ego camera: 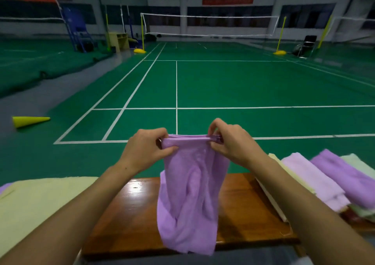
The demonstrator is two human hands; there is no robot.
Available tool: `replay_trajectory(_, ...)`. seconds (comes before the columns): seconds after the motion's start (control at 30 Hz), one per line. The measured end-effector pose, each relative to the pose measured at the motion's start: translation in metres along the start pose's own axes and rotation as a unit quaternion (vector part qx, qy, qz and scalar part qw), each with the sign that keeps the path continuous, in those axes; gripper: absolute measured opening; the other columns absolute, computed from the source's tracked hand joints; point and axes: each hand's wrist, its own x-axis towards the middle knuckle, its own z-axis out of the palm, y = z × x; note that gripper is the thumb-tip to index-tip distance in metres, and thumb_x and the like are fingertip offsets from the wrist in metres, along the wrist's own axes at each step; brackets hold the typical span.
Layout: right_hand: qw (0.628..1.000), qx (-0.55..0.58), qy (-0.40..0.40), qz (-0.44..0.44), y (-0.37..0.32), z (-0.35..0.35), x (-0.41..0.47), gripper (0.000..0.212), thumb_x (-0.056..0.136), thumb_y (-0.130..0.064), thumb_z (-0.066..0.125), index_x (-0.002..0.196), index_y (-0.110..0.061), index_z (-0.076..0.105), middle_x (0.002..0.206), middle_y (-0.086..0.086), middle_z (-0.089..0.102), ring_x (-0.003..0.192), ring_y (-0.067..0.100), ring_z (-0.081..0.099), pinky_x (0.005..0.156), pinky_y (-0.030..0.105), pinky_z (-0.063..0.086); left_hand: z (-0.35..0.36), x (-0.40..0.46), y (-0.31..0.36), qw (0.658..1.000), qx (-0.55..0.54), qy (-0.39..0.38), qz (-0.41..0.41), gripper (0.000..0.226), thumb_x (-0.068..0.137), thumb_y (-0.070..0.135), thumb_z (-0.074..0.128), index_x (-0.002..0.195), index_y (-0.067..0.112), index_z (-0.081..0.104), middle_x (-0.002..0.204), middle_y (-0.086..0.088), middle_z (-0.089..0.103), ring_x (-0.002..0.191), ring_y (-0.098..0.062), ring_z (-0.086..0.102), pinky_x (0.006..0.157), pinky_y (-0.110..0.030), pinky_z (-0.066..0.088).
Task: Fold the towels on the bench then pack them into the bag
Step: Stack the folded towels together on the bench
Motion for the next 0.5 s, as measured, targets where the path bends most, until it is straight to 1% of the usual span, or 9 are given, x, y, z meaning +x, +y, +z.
replay_trajectory(0.07,1.000,-0.011,0.018,-0.004,-0.011,-0.020,0.006,0.036,0.090,-0.032,0.070,0.124,-0.027,0.060,0.106,0.005,0.075,0.104,0.033,0.067,0.085,0.044,0.055,-0.013,0.009,0.006,0.998,-0.065,0.007,0.005,0.033,0.075,0.050,0.076,0.074,0.022,0.057,0.066,0.008,0.062,0.060,-0.012,0.058,0.060,-0.036,0.053)
replay_trajectory(0.1,0.999,-0.027,0.020,0.001,-0.015,-0.028,0.009,0.034,0.090,-0.035,0.070,0.122,-0.027,0.064,0.108,0.004,0.075,0.107,0.032,0.067,0.085,0.044,0.055,-0.019,0.014,0.010,0.996,-0.093,0.007,0.008,0.029,0.076,0.042,0.077,0.076,0.021,0.057,0.066,0.007,0.062,0.059,-0.008,0.055,0.060,-0.034,0.052)
replay_trajectory(0.17,0.999,-0.050,0.009,0.016,-0.023,-0.045,0.012,0.030,0.086,-0.045,0.067,0.108,-0.026,0.072,0.104,-0.001,0.076,0.103,0.030,0.067,0.082,0.043,0.056,-0.029,0.020,0.016,0.990,-0.142,-0.002,0.001,0.024,0.078,0.031,0.078,0.080,0.018,0.058,0.068,0.001,0.063,0.060,-0.007,0.052,0.059,-0.033,0.050)
replay_trajectory(0.23,1.000,-0.007,-0.005,0.029,-0.028,-0.057,0.012,0.032,0.079,-0.052,0.061,0.095,-0.026,0.073,0.093,-0.002,0.075,0.093,0.028,0.068,0.079,0.044,0.057,-0.039,0.022,0.021,0.982,-0.190,-0.012,-0.015,0.024,0.080,0.025,0.080,0.085,0.016,0.058,0.072,-0.010,0.066,0.062,-0.011,0.052,0.059,-0.035,0.049)
replay_trajectory(0.27,0.999,0.013,-0.006,0.033,-0.029,-0.061,0.011,0.028,0.080,-0.051,0.062,0.090,-0.026,0.072,0.089,-0.003,0.073,0.088,0.025,0.067,0.077,0.043,0.056,-0.044,0.022,0.025,0.978,-0.209,-0.015,-0.016,0.025,0.080,0.023,0.081,0.086,0.015,0.058,0.074,-0.013,0.067,0.063,-0.012,0.052,0.060,-0.033,0.048)
replay_trajectory(0.33,0.998,0.049,0.000,0.037,-0.029,-0.065,0.006,0.018,0.089,-0.039,0.070,0.088,-0.021,0.069,0.082,-0.004,0.069,0.077,0.018,0.062,0.071,0.038,0.051,-0.054,0.019,0.035,0.973,-0.229,-0.016,-0.011,0.027,0.081,0.017,0.084,0.088,0.012,0.058,0.075,-0.015,0.068,0.063,-0.011,0.052,0.061,-0.031,0.047)
replay_trajectory(0.4,0.995,0.089,0.020,0.036,-0.030,-0.069,-0.002,0.013,0.092,-0.028,0.074,0.090,-0.016,0.070,0.078,-0.008,0.064,0.068,0.008,0.054,0.065,0.033,0.043,-0.064,0.015,0.048,0.971,-0.238,-0.008,-0.006,0.028,0.084,0.010,0.086,0.091,0.009,0.059,0.076,-0.012,0.070,0.064,-0.010,0.055,0.063,-0.029,0.049)
replay_trajectory(0.5,0.986,0.160,0.047,0.030,-0.036,-0.076,-0.018,0.009,0.091,-0.020,0.079,0.091,-0.014,0.072,0.076,-0.009,0.065,0.062,-0.002,0.052,0.061,0.023,0.042,-0.078,0.006,0.067,0.968,-0.251,0.000,0.001,0.031,0.085,0.007,0.084,0.100,0.011,0.057,0.080,-0.006,0.074,0.068,-0.010,0.062,0.065,-0.025,0.051)
